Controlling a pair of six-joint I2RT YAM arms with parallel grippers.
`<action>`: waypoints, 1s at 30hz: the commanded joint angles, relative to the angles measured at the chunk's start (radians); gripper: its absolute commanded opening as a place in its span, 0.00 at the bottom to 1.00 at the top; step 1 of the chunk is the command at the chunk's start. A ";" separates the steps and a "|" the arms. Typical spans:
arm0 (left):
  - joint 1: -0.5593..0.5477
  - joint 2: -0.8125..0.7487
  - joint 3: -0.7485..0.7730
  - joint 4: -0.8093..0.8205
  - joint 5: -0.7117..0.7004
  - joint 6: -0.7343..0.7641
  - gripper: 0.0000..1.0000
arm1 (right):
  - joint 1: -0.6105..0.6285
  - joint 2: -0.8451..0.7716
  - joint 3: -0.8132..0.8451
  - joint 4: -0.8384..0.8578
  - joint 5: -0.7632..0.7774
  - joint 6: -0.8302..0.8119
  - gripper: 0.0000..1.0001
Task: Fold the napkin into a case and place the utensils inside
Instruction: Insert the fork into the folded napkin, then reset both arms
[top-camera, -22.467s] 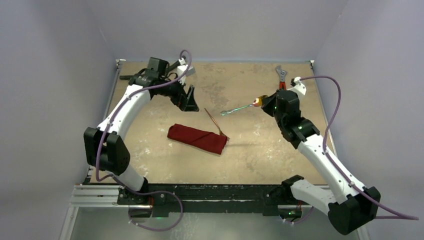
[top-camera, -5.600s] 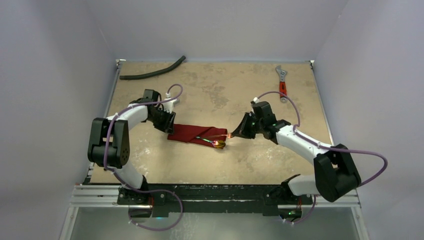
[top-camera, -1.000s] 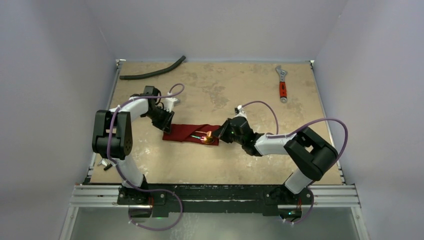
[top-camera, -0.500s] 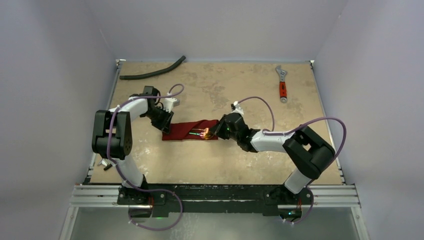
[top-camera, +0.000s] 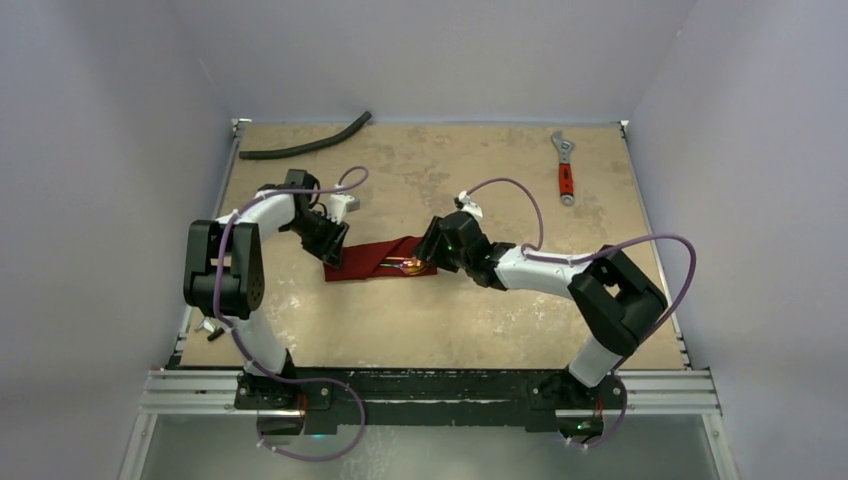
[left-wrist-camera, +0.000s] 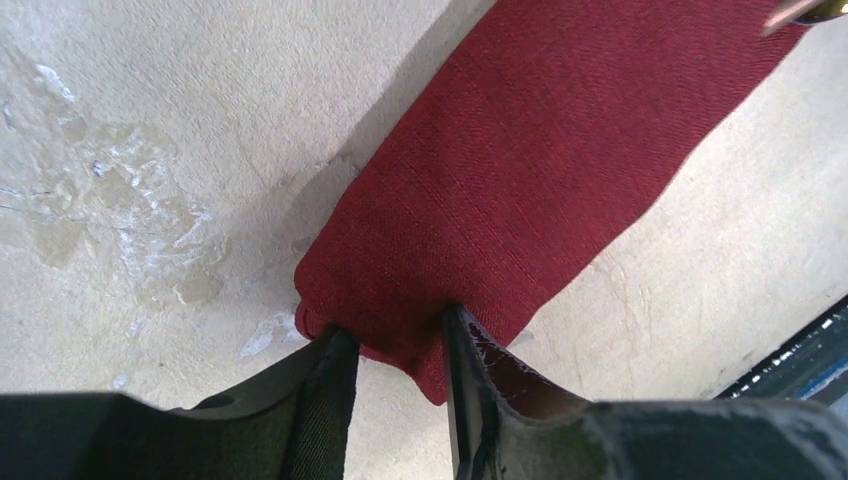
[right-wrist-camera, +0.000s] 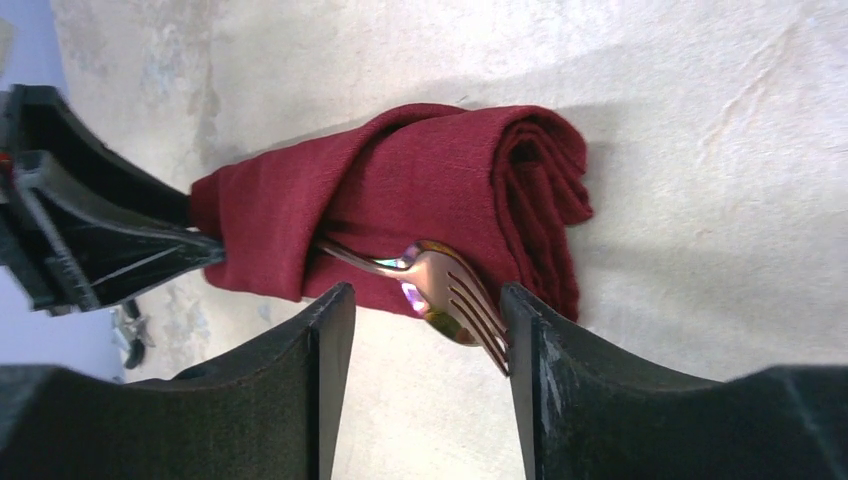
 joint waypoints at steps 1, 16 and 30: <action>0.008 -0.038 0.089 -0.086 0.053 0.035 0.37 | -0.023 -0.024 0.055 -0.097 0.042 -0.072 0.60; 0.010 -0.060 0.295 -0.278 0.133 0.074 0.44 | -0.040 -0.107 0.013 -0.151 0.052 -0.105 0.54; -0.235 0.214 0.394 0.144 0.108 -0.166 0.40 | -0.028 -0.137 -0.208 0.140 -0.077 -0.046 0.37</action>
